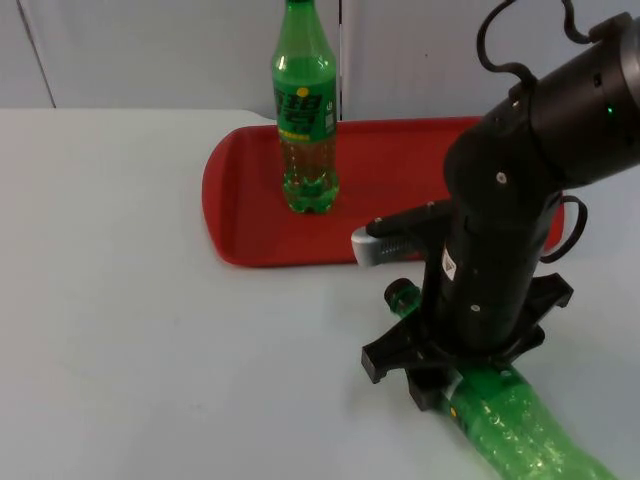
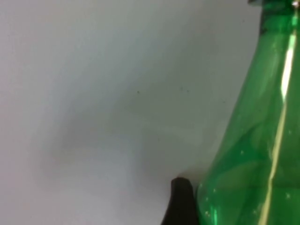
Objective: Place the bottle upright on the tray.
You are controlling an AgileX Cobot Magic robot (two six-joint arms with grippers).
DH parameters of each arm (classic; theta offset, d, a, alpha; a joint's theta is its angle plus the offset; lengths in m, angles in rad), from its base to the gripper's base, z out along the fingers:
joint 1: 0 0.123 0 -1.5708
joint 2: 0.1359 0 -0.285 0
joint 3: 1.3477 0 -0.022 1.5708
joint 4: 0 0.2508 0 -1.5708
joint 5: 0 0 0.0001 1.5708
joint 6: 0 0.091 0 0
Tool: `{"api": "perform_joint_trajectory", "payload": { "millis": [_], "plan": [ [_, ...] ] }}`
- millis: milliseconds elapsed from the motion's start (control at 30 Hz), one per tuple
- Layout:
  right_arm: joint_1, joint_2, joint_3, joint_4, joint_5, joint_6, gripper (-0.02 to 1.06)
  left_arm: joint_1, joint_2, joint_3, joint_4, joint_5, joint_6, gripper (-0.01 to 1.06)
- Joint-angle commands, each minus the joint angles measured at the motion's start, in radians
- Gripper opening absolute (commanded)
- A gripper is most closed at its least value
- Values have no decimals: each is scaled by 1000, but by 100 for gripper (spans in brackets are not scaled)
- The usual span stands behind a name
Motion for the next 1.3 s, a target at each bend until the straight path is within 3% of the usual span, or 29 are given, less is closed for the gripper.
{"api": "perform_joint_trajectory", "payload": {
  "millis": [0, 400, 1067, 1267],
  "plan": [
    [3, -2, -3, -5, 32, 5, 0, -5, -4, 4, 2, -9, -7, 105],
    [3, -53, -3, -11, 27, -26, 0, -5, -4, 4, 2, -9, -7, 105],
    [1, -383, -3, -251, 54, 6, 0, -5, -4, 4, 2, -9, -7, 105],
    [-62, -505, -3, -292, 24, 6, 0, -5, -4, 4, 2, -9, -7, 105]
  ]
}}
